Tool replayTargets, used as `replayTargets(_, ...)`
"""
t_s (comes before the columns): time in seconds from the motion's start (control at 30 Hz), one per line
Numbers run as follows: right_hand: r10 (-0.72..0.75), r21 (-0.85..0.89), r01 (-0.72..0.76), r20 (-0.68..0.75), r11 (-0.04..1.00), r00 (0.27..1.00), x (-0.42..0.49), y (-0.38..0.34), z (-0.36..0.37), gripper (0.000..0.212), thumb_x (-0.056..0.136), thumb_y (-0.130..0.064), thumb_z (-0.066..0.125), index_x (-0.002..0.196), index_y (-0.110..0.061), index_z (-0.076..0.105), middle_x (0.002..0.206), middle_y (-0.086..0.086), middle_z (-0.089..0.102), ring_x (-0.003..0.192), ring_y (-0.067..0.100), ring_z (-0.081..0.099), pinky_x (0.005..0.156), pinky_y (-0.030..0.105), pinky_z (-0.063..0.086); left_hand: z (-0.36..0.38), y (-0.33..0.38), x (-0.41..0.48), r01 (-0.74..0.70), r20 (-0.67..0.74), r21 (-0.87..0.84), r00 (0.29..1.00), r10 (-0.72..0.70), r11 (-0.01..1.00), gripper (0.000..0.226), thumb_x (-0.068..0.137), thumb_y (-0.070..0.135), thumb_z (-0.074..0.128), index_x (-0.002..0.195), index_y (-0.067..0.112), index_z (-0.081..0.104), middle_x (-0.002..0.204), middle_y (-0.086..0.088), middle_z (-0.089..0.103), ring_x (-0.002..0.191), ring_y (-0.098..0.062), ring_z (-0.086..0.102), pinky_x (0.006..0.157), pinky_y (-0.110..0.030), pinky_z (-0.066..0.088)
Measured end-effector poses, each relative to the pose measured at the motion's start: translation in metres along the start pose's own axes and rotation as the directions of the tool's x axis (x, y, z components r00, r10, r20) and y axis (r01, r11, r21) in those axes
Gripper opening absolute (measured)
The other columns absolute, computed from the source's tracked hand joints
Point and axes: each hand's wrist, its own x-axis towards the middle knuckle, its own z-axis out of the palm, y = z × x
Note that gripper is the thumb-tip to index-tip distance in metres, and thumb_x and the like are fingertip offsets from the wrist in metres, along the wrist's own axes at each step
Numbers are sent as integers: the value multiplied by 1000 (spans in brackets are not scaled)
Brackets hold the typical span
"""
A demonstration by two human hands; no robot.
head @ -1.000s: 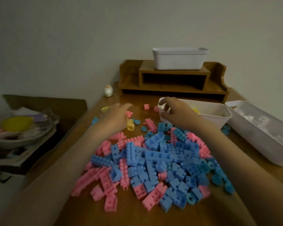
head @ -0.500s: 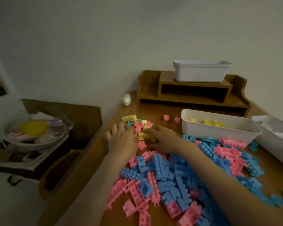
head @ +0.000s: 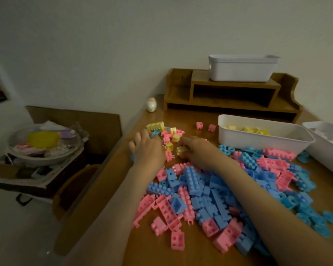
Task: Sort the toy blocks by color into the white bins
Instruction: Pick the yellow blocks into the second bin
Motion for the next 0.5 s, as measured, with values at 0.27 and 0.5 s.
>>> replayTargets(0.27,-18,98,24,-62,995,998,-3,3,0,33,95,-17,45,128,-22,49,129,2,48,107,20,51,87,30,44,-5,-4,1,31,78,14,996,-32,999,30,96,39,46,119,24,59,139,-3,34,126,-25,25,100,-42,23)
replayTargets(0.5,10,195,12,-113,981,994,-2,3,-4,30,95,-18,49,125,-22,53,121,3,53,93,11,48,74,22,40,-8,1,-3,-28,-117,-113,993,15,993,25,94,39,49,113,27,59,129,3,46,122,-19,32,96,-37,20)
